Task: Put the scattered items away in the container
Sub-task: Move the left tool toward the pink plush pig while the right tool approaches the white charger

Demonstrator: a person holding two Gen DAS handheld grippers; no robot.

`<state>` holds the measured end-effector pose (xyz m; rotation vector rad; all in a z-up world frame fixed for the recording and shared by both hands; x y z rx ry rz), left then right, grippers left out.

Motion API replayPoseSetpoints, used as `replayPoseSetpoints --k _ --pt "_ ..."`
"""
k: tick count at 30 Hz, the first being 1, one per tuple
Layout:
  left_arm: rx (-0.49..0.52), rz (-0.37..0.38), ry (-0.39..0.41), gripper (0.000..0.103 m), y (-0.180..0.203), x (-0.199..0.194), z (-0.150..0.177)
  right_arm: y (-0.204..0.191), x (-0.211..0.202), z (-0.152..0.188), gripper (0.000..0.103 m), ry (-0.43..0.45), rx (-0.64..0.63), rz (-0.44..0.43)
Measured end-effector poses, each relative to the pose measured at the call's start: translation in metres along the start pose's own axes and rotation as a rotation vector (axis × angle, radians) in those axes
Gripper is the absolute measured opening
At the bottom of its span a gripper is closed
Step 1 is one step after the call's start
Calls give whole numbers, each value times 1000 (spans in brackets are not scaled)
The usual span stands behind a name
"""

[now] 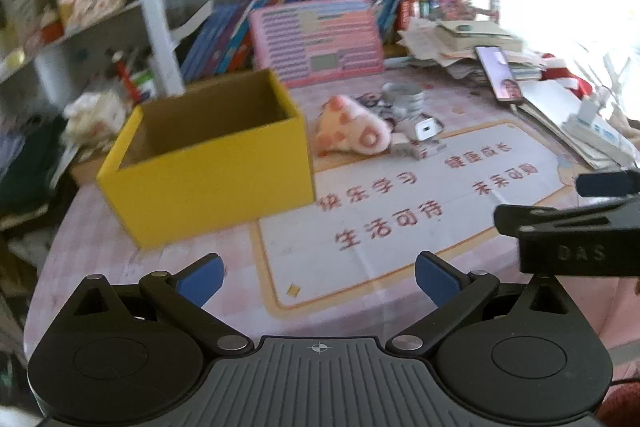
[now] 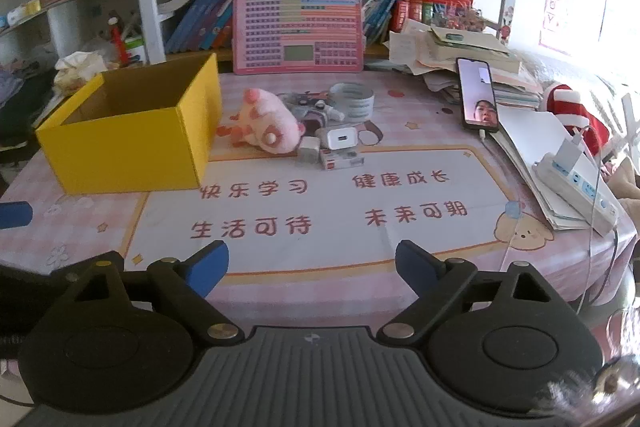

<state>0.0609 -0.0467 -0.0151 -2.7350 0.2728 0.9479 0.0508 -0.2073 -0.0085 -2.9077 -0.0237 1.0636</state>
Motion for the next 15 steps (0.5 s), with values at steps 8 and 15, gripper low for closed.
replayPoseSetpoints --k 8,15 --pt "45 57 14 103 12 19 -15 10 21 -11 91 -23 14 9" --pt "80 98 24 103 19 44 -37 20 50 -32 87 -38 24 4"
Point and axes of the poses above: each gripper's, at about its wrist camera, not at the fingertips, and x roughly the way its jaws point, y to its right, z to its underside, the point moved 2 cm from there along x, roughly the way its jaws point, and after that the axes turned 3 degrees about x, right-handed, at the moved point
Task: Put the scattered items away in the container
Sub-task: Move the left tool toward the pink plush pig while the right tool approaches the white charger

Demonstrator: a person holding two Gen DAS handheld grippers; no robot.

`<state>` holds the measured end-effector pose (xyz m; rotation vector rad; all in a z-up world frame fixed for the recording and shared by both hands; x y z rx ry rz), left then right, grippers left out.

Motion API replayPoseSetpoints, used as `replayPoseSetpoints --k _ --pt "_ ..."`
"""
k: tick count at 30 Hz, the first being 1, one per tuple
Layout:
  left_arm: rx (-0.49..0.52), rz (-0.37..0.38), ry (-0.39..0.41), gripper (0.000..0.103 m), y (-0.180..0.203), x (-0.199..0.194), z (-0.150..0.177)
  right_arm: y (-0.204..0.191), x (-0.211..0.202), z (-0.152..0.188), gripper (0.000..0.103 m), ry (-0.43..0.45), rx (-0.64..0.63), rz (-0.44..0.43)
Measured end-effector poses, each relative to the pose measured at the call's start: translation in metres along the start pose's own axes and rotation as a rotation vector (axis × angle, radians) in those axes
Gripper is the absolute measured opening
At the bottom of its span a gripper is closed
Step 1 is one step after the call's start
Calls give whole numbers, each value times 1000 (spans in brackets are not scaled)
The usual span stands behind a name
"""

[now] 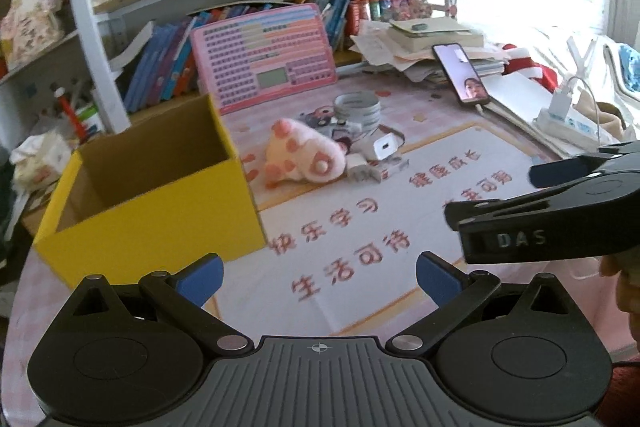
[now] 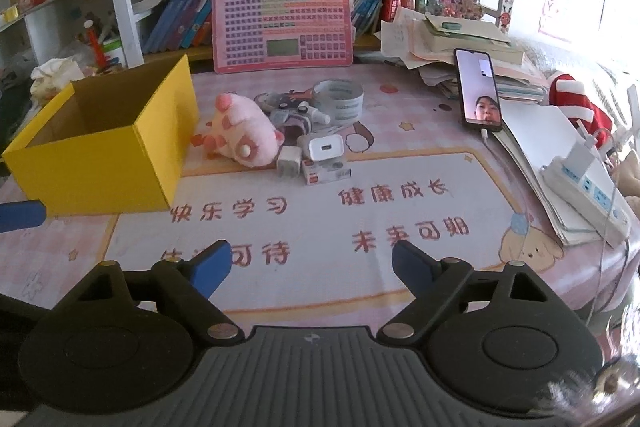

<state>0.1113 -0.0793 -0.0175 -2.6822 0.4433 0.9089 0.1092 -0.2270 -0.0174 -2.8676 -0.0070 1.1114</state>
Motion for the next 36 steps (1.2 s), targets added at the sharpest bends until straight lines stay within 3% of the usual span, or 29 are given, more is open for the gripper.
replayPoseSetpoints --k 19,36 --pt "64 -21 -51 103 17 82 -68 35 80 -68 81 -40 1 -38" --pt "89 -135 -153 99 19 165 -105 41 187 -114 69 -207 -62 -181"
Point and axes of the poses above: each gripper's, at about its wrist camera, not at the fingertips, and x roughly the way its jaws point, y to its right, z to its underside, the point moved 2 cm from there along x, roughly the way its jaws point, and after that the axes turned 3 degrees about x, right-handed, at the moved point
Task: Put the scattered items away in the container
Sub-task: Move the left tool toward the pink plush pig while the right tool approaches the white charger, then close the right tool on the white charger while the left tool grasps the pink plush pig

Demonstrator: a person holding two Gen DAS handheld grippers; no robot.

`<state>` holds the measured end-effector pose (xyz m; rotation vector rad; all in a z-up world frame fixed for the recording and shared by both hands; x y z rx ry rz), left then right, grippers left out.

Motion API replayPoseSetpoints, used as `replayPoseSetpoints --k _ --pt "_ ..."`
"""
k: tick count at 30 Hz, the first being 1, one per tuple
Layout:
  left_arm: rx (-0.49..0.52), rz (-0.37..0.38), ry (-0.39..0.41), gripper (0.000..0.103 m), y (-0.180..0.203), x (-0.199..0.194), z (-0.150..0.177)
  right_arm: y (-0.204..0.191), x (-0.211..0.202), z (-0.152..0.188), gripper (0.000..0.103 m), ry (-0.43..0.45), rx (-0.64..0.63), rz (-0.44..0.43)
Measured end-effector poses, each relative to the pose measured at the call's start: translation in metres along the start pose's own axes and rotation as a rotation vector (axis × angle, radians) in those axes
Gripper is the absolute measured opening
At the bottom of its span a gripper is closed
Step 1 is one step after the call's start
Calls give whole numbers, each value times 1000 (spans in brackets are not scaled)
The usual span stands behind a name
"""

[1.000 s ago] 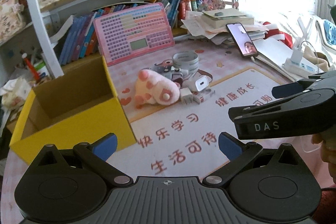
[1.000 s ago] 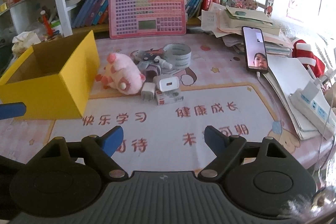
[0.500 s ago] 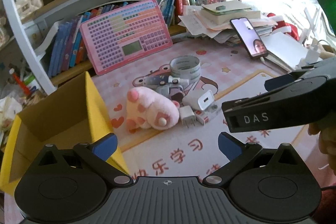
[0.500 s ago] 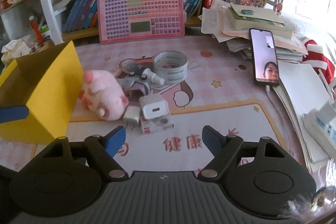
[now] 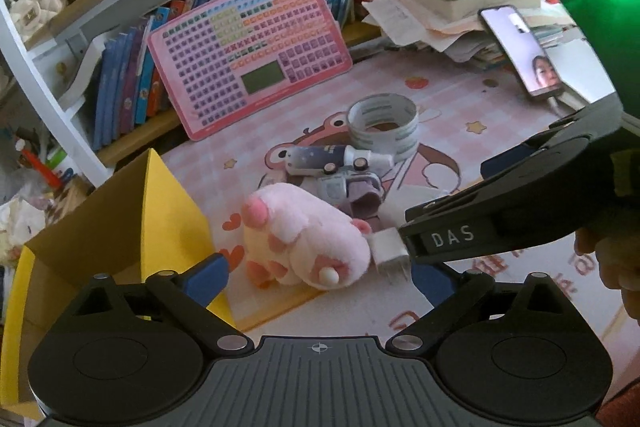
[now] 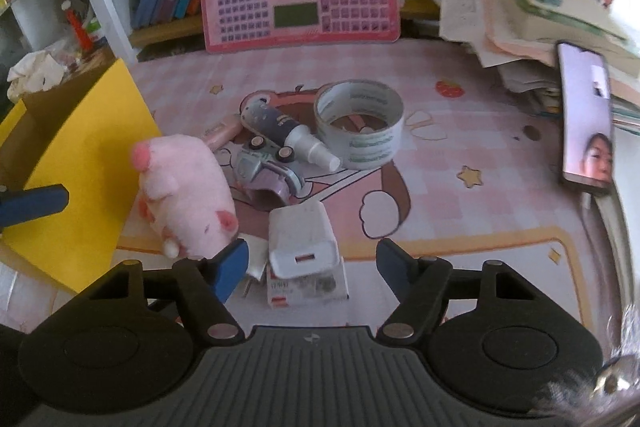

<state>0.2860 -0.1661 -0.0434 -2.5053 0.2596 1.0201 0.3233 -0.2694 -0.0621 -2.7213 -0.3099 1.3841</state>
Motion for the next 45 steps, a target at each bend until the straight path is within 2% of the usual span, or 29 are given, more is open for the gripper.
replayPoseSetpoints --k 7,12,14,15,24,36,45 --pt "23 -41 -55 99 3 25 -8 9 33 -11 67 -73 -2 -70" --pt "31 -52 -87 99 6 40 -12 21 50 -13 63 -118 48 -112" --pt "18 -57 -100 99 5 45 -13 25 51 -14 53 -126 64 -149" --pt "6 -58 -105 99 4 47 -13 29 50 -13 43 -133 78 -175" --pt "-115 -31 -167 98 2 74 -17 49 34 -6 43 -112 97 -126" --pt "-186 0 -179 97 -7 72 -16 64 32 -5 45 -87 164 -165" --pt "-318 0 -216 97 -19 78 -17 67 25 -1 55 -79 117 -205"
Point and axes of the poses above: each gripper's, at about its wrist camera, not at the fingertips, and x roughly the way its jaws point, y to its right, z to its underside, the point moved 2 cm from there along x, roughly the way its jaws point, and after that the axes turned 3 degrees about x, right-handed, at the moved point
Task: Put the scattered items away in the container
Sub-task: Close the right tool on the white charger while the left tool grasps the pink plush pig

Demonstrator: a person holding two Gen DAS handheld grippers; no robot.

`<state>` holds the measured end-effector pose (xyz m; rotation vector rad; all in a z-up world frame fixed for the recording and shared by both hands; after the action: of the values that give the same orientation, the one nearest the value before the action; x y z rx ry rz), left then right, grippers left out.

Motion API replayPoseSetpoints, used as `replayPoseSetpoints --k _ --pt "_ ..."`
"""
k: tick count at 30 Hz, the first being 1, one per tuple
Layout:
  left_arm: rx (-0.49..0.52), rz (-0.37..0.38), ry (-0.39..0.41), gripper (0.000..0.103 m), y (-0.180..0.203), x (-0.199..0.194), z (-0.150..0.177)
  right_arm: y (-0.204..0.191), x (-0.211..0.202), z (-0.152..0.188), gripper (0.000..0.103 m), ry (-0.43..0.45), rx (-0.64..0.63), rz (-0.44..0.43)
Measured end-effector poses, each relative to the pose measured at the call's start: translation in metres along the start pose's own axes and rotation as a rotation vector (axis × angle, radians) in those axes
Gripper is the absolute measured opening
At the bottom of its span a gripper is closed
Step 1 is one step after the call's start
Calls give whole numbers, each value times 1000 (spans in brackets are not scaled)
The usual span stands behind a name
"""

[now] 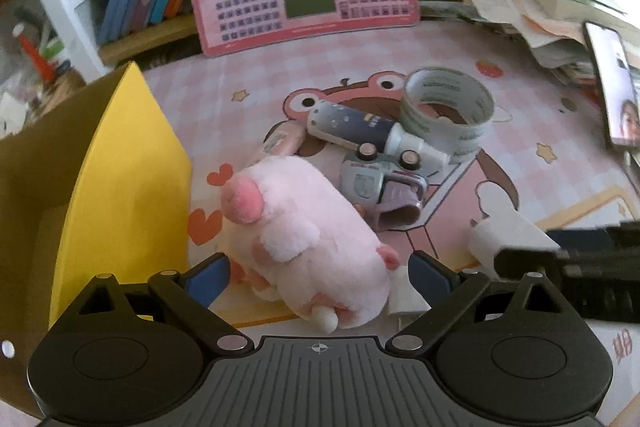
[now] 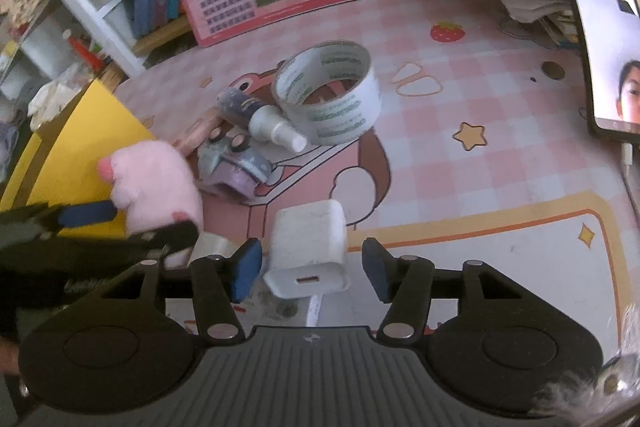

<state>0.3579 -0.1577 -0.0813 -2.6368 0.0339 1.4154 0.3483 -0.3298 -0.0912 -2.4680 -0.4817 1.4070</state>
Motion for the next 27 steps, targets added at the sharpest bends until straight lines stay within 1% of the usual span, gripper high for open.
replayPoseSetpoints --k 2,6,8,9,10,11,12,13,14,16,18,21,24,27 --pt "-49 -1 -19 97 -2 6 -2 -6 2 2 56 3 -32 1" --pt "-133 -15 -43 96 -8 16 -5 -16 12 2 55 16 -88 45" --pt "-154 -30 -47 96 -10 21 -5 -16 16 0 52 15 -92 64" --pt "-160 -39 -51 95 -11 23 -5 -16 19 0 48 12 -95 76" --pt "-165 -46 -56 93 -12 25 -4 -16 21 0 44 10 -96 81" --pt "-173 -52 -65 90 -13 28 -3 -16 23 0 43 8 -99 85" --pt "-185 -57 -74 82 -14 30 -3 -16 24 0 42 9 -105 91" --pt "-194 -63 -79 70 -16 31 -2 -17 24 1 42 12 -112 94" --pt "-200 -56 -77 70 -17 31 -1 -18 24 1 42 14 -119 98" --pt "-210 -44 -62 63 -17 28 1 -20 23 2 42 15 -131 108" --pt "-221 -26 -47 62 -14 20 2 -22 19 3 42 34 -134 113" --pt "-199 6 -8 62 -5 4 3 -28 9 3 42 57 -136 113" --pt "-162 46 36 62 -2 -17 7 -33 2 8 42 58 -132 110" --pt "-139 90 63 62 -3 -35 14 -37 -7 17 42 54 -114 108"
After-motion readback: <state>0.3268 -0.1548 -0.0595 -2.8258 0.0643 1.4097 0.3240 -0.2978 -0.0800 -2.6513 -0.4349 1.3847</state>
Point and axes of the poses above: each gripper's, at about its wrist camera, not at the fingertips, and x roughly the way its jaws point, y to its right, z to its underside, the point moved 2 cm from there along x, roughly the way its jaws point, and after that the axes turned 3 degrees about x, right-handed, at the moved point
